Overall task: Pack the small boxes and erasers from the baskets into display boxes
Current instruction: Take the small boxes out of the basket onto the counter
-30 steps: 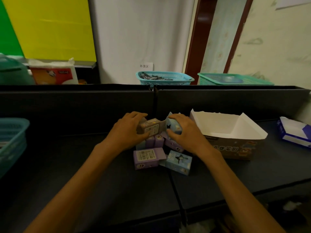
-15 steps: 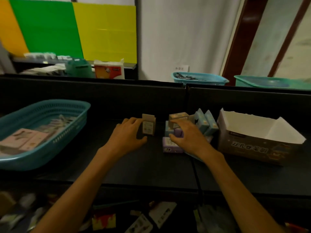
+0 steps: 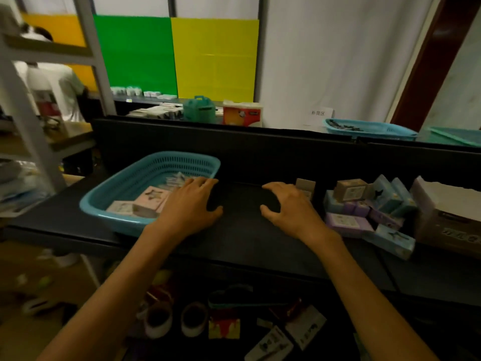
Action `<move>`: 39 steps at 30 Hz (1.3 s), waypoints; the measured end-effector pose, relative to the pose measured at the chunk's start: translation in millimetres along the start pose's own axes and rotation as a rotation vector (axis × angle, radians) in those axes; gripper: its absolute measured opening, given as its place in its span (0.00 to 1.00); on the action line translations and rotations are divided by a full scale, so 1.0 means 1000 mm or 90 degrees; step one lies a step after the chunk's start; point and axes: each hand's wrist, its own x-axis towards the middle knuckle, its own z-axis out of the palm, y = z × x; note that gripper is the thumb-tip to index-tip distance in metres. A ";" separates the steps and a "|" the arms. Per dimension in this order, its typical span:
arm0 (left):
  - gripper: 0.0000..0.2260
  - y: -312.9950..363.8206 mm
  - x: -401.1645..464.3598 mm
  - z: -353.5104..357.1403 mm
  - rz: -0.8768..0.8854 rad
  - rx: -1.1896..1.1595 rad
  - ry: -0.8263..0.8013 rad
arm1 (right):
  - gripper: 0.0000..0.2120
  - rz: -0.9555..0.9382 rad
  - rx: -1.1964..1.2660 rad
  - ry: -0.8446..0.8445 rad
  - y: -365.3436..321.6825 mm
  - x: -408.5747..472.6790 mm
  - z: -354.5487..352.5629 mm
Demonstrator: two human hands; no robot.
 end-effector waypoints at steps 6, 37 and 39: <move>0.31 -0.079 -0.030 -0.029 0.009 0.020 0.008 | 0.25 -0.005 -0.009 0.001 -0.083 0.015 0.033; 0.34 -0.154 0.056 0.011 -0.031 0.038 -0.275 | 0.20 0.066 0.062 -0.105 -0.107 0.132 0.098; 0.33 -0.160 0.059 0.013 -0.034 0.029 -0.280 | 0.20 0.076 0.061 -0.106 -0.107 0.135 0.101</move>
